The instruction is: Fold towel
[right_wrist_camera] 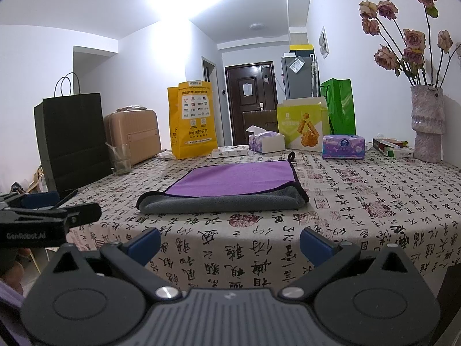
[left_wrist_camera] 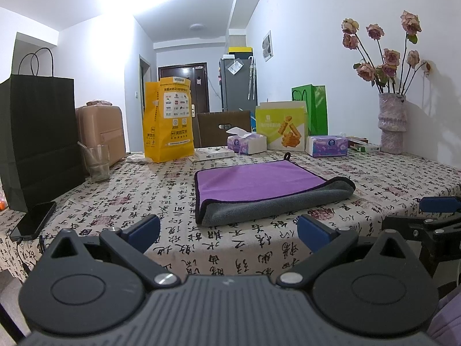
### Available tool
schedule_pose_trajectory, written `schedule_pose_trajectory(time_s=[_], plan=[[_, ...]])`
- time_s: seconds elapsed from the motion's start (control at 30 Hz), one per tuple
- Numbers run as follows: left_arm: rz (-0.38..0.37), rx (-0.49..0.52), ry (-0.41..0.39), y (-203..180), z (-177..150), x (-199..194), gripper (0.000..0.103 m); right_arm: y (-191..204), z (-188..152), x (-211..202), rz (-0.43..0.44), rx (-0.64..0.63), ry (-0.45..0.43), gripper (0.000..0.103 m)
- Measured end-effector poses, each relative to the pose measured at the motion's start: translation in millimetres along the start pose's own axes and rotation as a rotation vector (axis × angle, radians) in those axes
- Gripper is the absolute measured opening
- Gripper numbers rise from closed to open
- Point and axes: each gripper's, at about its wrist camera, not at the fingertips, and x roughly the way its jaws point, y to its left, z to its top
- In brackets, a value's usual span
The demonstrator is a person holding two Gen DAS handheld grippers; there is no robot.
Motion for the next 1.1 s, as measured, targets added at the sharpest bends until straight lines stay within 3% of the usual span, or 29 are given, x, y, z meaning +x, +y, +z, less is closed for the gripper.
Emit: schedule_pose_trajectory(time_s=[0.73,1.1], plan=[[0.000,-0.002,0.012,-2,-2,3,0.103,-4,-1,4,-0.004,0.022,0.010,0.103],[0.008,-0.015,0.021,0,14,35,0.103,-19,6,29,-0.039,0.065,0.030,0.103]])
